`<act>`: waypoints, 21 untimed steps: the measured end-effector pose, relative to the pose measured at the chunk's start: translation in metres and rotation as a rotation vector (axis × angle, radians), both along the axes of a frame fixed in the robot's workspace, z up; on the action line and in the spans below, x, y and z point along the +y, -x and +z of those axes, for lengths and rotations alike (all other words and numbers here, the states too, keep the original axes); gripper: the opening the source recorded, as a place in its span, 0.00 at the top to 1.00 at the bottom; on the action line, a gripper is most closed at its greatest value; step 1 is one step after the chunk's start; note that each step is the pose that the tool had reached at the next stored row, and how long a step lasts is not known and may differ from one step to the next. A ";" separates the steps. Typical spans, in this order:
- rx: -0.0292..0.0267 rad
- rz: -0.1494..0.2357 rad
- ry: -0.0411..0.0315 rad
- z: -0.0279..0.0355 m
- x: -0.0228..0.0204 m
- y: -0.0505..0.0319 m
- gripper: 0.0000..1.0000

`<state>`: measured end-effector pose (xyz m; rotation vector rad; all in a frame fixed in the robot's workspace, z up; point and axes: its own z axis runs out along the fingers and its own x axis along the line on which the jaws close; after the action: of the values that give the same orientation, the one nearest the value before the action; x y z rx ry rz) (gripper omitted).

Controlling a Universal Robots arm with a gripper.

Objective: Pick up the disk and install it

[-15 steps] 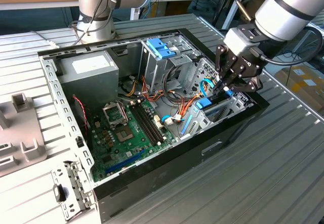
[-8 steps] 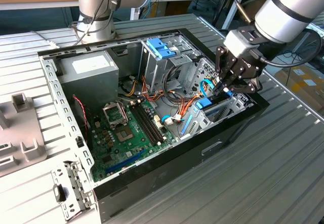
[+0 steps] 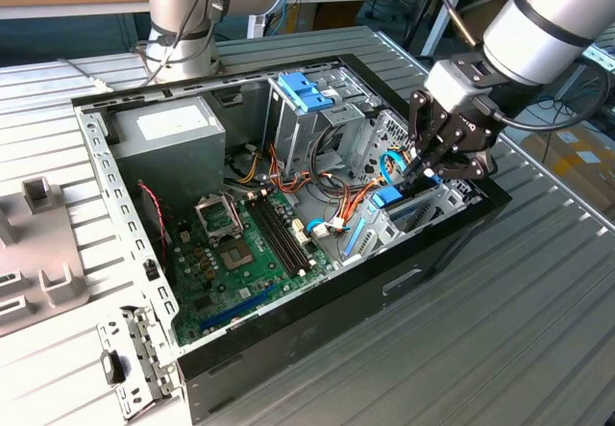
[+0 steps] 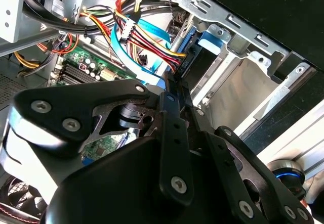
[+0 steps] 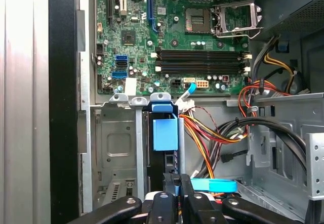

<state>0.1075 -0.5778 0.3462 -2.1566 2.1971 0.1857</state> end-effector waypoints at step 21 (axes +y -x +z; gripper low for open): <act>0.0000 0.000 0.0002 0.0086 -0.0013 0.0000 0.76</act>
<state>0.1075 -0.5791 0.3548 -2.1567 2.1973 0.1856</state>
